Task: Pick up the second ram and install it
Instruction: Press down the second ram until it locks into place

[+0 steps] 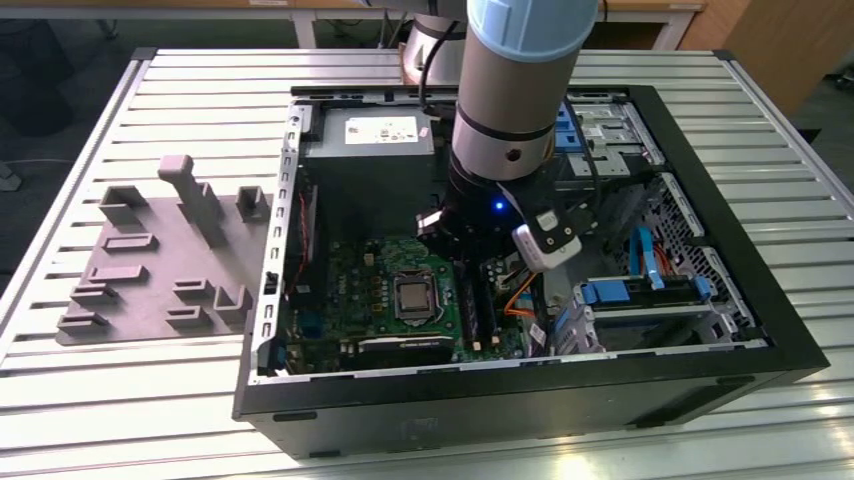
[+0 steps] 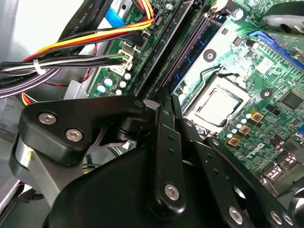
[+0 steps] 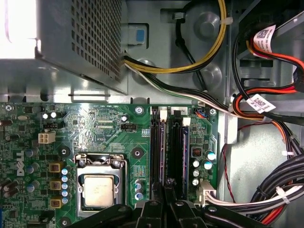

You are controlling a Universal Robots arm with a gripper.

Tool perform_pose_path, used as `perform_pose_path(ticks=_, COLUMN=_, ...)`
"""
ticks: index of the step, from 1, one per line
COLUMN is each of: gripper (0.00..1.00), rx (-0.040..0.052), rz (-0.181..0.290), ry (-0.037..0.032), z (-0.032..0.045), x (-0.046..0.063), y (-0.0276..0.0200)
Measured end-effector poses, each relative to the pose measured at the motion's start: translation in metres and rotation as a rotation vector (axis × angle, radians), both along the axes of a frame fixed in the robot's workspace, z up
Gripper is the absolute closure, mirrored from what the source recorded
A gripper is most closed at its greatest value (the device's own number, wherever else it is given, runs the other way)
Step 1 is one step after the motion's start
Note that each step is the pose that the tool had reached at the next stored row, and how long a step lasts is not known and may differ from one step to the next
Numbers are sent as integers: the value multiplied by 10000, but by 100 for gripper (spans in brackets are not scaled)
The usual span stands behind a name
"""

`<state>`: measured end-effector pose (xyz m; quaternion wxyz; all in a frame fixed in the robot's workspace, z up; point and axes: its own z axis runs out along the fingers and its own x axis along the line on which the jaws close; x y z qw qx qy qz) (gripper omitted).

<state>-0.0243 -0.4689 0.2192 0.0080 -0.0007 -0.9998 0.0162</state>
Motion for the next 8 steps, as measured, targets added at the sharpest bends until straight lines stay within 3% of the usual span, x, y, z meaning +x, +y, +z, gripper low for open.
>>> perform_pose_path(ticks=8, gripper=87, rx=-1, rz=36, ry=0, z=-6, x=8, y=0)
